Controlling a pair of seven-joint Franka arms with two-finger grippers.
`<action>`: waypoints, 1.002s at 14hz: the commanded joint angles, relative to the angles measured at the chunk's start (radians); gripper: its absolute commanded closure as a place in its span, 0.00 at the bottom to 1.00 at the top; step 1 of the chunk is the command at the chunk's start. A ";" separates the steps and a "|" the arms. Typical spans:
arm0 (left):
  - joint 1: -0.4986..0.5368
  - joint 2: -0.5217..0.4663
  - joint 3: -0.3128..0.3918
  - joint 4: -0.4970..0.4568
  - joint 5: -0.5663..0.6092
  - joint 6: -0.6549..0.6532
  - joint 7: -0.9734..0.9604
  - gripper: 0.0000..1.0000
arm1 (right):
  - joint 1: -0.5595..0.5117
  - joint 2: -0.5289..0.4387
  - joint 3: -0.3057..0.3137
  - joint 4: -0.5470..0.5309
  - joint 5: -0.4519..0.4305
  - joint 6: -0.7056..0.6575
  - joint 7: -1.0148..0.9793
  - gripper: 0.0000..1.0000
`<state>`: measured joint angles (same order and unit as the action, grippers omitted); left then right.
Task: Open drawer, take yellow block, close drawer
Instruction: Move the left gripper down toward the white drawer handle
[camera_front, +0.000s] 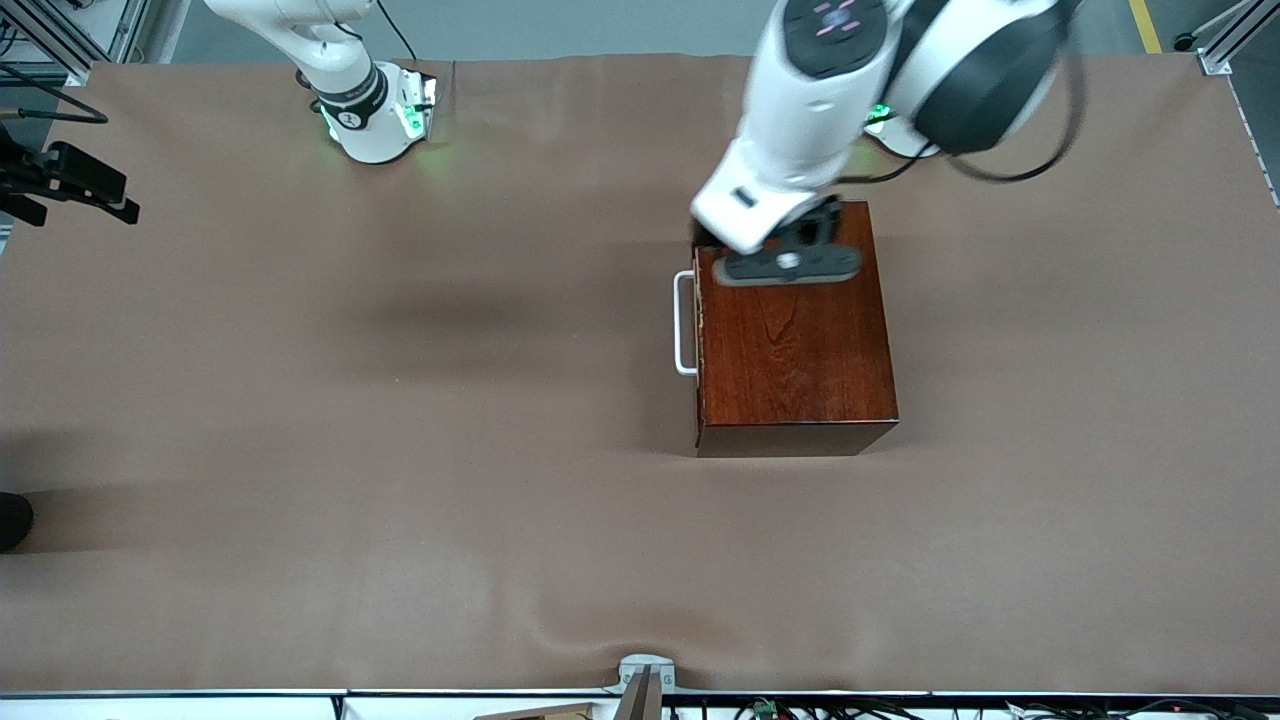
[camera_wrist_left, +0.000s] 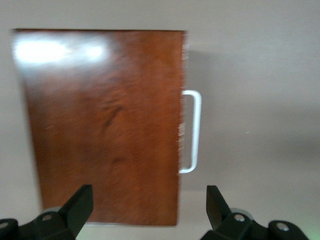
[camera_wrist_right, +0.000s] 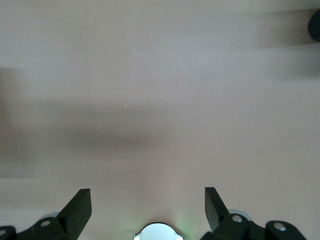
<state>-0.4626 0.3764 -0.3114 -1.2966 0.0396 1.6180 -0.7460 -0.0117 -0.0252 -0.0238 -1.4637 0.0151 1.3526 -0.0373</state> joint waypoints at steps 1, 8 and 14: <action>-0.089 0.112 0.041 0.101 0.011 0.052 -0.003 0.00 | -0.019 -0.012 0.010 -0.010 0.016 0.002 -0.003 0.00; -0.510 0.318 0.422 0.161 0.010 0.129 -0.003 0.00 | -0.017 -0.012 0.012 -0.009 0.016 0.002 -0.003 0.00; -0.577 0.369 0.446 0.148 0.078 0.096 0.007 0.00 | -0.019 -0.012 0.010 -0.010 0.016 0.002 -0.003 0.00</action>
<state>-1.0133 0.7296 0.1227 -1.1748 0.0673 1.7526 -0.7459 -0.0119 -0.0252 -0.0237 -1.4638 0.0152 1.3526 -0.0373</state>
